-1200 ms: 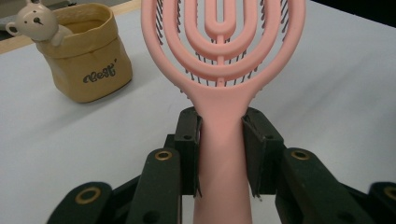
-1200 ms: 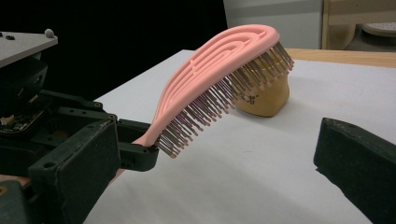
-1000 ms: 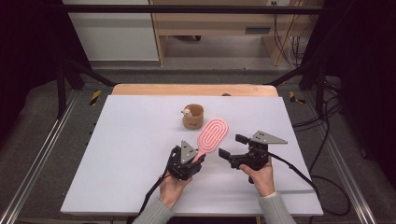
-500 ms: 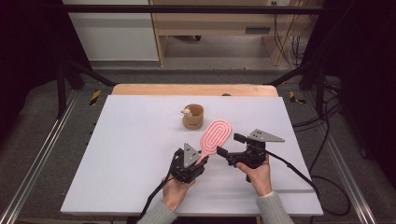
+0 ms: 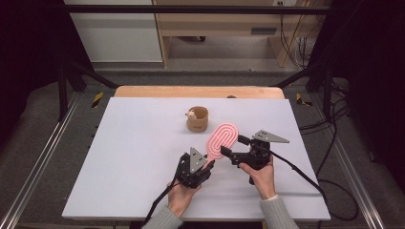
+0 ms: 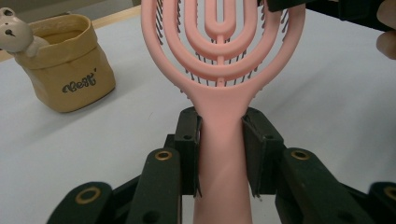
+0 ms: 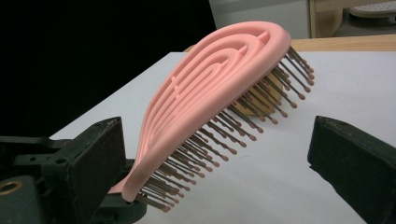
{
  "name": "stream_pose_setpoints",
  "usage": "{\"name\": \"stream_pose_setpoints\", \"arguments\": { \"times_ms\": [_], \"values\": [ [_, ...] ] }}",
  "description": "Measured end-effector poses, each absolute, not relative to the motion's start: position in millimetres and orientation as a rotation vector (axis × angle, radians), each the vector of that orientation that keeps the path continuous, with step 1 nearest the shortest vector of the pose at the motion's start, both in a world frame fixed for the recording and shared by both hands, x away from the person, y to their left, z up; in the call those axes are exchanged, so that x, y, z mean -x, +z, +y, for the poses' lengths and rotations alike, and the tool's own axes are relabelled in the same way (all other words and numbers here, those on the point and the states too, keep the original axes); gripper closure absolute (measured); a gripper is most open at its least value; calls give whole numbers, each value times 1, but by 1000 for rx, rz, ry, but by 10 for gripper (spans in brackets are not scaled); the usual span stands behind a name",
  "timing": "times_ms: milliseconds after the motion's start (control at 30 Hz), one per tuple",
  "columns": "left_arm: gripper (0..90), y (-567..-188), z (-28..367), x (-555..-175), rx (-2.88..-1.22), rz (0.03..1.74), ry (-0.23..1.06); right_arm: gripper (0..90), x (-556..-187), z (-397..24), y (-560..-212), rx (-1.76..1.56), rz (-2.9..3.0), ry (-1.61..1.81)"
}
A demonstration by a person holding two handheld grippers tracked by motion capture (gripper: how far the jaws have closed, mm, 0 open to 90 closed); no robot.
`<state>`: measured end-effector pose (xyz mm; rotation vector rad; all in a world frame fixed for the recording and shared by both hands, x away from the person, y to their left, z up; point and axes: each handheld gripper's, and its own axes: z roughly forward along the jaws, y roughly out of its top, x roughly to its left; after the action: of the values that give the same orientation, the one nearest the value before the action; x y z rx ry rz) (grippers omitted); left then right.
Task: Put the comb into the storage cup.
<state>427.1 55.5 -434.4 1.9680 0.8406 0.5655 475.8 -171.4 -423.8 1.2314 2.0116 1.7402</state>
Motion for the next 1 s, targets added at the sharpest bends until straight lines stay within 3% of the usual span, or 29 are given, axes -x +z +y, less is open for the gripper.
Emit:
{"name": "stream_pose_setpoints", "arguments": {
  "times_ms": [600,1000],
  "values": [
    [690,-435,48,-422,-1969,818,570,223,-481,-169,-427,-1283,2027,1780],
    [690,-436,44,-420,-1963,811,576,446,-482,-170,-425,-1301,2071,1843]
  ]
}}
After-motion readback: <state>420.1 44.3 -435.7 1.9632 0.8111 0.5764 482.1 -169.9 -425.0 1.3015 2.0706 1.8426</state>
